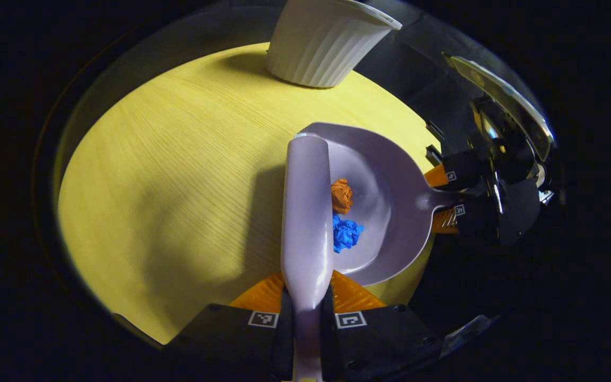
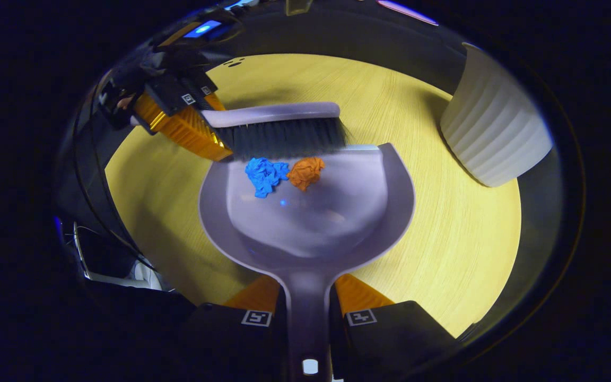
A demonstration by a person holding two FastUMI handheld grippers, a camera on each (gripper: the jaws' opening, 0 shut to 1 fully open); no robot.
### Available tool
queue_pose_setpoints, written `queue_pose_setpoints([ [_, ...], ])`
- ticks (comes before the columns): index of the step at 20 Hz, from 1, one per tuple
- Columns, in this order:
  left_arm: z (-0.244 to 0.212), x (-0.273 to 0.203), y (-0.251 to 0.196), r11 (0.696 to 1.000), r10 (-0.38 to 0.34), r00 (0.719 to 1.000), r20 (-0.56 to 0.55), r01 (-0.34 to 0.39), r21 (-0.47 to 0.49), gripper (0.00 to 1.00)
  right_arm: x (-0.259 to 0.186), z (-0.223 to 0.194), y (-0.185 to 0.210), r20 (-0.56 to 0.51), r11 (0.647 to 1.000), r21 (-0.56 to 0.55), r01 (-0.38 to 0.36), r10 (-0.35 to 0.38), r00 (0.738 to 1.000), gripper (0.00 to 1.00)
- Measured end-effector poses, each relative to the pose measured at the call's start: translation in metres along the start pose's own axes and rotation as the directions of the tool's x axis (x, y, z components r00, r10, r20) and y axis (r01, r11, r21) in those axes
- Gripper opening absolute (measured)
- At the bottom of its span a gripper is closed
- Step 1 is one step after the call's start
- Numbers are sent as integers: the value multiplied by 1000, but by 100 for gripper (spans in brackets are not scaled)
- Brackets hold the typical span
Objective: Pick up the small broom and dustpan from the desktop, sweep the trash into the dustpan with the broom, and then empty the trash into the garbage bin.
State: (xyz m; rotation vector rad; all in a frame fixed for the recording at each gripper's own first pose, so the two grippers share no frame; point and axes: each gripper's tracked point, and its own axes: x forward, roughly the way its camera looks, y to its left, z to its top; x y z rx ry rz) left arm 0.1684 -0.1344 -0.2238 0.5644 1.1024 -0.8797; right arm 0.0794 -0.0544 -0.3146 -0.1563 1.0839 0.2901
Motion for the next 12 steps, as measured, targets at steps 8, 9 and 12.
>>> queue_pose_setpoints([
  [8,-19,-69,-12,953,216,941,261,-146,-264,24,-4,3,0,60,1000,27,-9,8,998,36],
  [9,-24,-82,-16,941,247,923,294,-156,-300,24,-8,5,1,71,999,30,-12,9,997,41],
  [12,-64,-111,-21,896,332,880,340,-182,-406,24,-20,8,-3,106,1000,29,-9,6,994,36],
])
